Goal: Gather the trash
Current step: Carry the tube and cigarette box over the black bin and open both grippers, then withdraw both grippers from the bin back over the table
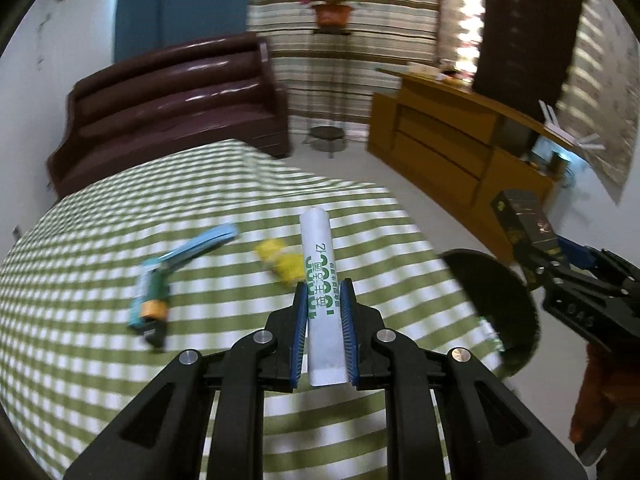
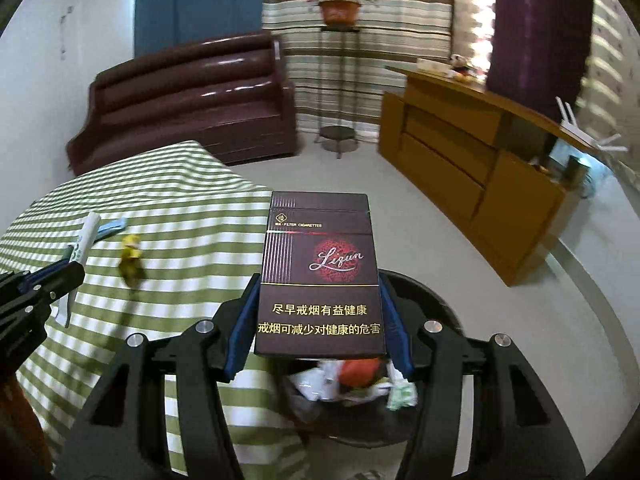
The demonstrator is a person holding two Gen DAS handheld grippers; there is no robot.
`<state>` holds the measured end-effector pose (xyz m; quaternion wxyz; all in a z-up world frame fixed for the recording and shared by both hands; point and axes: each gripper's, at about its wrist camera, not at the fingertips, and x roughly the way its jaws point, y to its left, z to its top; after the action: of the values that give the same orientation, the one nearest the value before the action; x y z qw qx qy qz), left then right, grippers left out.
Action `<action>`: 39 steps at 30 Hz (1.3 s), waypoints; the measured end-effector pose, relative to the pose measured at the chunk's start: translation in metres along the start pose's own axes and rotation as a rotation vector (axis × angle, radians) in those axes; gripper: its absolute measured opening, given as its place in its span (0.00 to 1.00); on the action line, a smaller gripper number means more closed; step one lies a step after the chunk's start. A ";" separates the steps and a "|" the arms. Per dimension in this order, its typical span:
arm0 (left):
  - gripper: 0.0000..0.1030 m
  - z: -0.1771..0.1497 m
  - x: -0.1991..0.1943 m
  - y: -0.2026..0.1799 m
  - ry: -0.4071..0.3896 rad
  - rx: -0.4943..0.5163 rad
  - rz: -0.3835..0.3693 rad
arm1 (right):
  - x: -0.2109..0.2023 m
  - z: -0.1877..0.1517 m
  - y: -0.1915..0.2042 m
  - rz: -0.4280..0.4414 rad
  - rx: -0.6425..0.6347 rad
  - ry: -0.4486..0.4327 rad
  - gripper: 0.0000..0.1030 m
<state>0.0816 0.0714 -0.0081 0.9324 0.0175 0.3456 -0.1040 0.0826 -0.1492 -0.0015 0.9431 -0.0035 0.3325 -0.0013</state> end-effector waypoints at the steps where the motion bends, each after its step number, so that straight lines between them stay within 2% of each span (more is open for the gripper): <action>1: 0.17 0.001 0.003 -0.011 -0.002 0.015 -0.013 | 0.000 -0.001 -0.008 -0.012 0.009 0.000 0.52; 13: 0.17 0.013 0.036 -0.094 -0.005 0.146 -0.105 | 0.006 -0.013 -0.061 -0.076 0.070 -0.001 0.52; 24: 0.18 0.016 0.066 -0.126 0.029 0.209 -0.119 | 0.016 -0.020 -0.079 -0.081 0.108 0.015 0.53; 26: 0.25 0.016 0.070 -0.128 0.036 0.214 -0.114 | 0.021 -0.022 -0.082 -0.077 0.114 0.025 0.53; 28: 0.38 0.016 0.073 -0.127 0.046 0.204 -0.111 | 0.023 -0.023 -0.085 -0.079 0.124 0.030 0.54; 30: 0.44 0.016 0.075 -0.124 0.054 0.186 -0.113 | 0.024 -0.024 -0.087 -0.076 0.132 0.036 0.54; 39: 0.50 0.013 0.071 -0.117 0.059 0.167 -0.096 | 0.022 -0.023 -0.090 -0.068 0.142 0.041 0.54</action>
<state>0.1183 -0.0573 -0.0393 0.9111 0.0817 0.3633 -0.1766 0.0852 -0.2391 -0.0328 0.9334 0.0519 0.3504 -0.0569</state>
